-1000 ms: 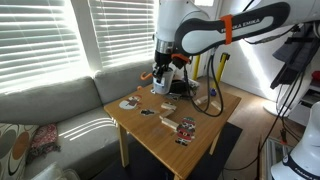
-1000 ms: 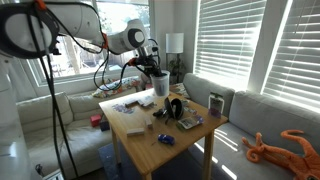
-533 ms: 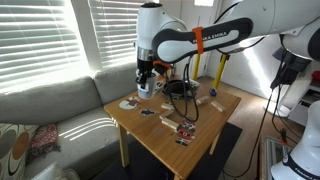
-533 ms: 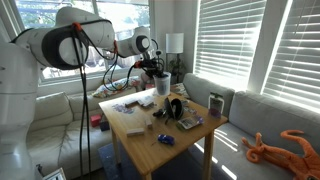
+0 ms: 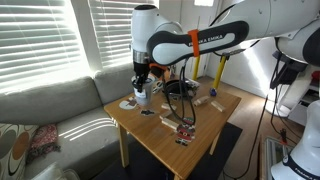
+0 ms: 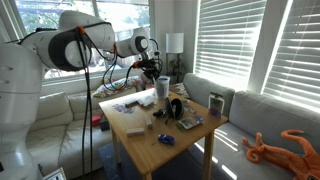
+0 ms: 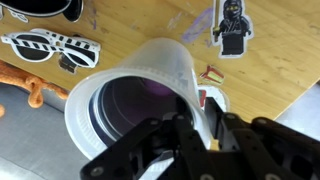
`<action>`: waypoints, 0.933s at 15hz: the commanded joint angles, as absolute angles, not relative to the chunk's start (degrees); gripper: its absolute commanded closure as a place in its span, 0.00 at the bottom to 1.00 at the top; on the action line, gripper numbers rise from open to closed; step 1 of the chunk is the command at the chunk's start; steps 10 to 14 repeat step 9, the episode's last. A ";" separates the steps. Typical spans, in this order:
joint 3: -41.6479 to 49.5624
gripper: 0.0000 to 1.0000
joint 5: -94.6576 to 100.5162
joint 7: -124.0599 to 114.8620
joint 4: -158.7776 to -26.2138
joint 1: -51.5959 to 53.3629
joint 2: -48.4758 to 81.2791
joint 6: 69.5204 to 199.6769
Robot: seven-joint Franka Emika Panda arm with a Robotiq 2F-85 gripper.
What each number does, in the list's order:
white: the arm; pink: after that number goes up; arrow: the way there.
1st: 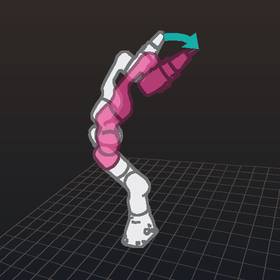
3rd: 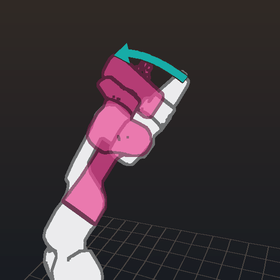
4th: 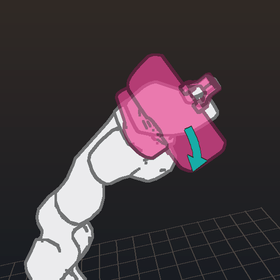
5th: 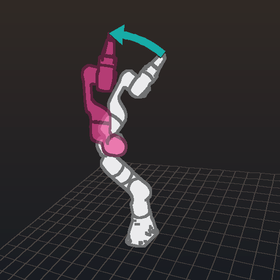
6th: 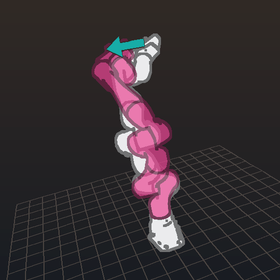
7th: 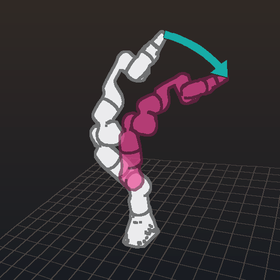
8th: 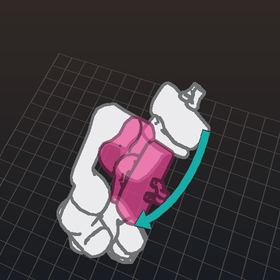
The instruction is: Set the cup upright on the table
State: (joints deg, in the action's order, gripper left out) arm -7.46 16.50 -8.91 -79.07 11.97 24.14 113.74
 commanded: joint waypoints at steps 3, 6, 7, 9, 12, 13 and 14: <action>-6.79 0.28 17.73 -9.99 -76.61 15.60 20.57 112.64; -8.89 0.07 16.95 -8.72 -77.76 16.39 16.53 115.32; -10.12 0.01 15.16 -5.66 -80.00 16.09 14.55 117.27; -9.36 0.11 16.44 -8.16 -76.50 16.44 17.22 114.88; -9.36 0.11 16.44 -8.16 -76.50 16.44 17.22 114.88; -9.36 0.11 16.44 -8.16 -76.50 16.44 17.22 114.88; -9.36 0.11 16.44 -8.16 -76.50 16.44 17.22 114.88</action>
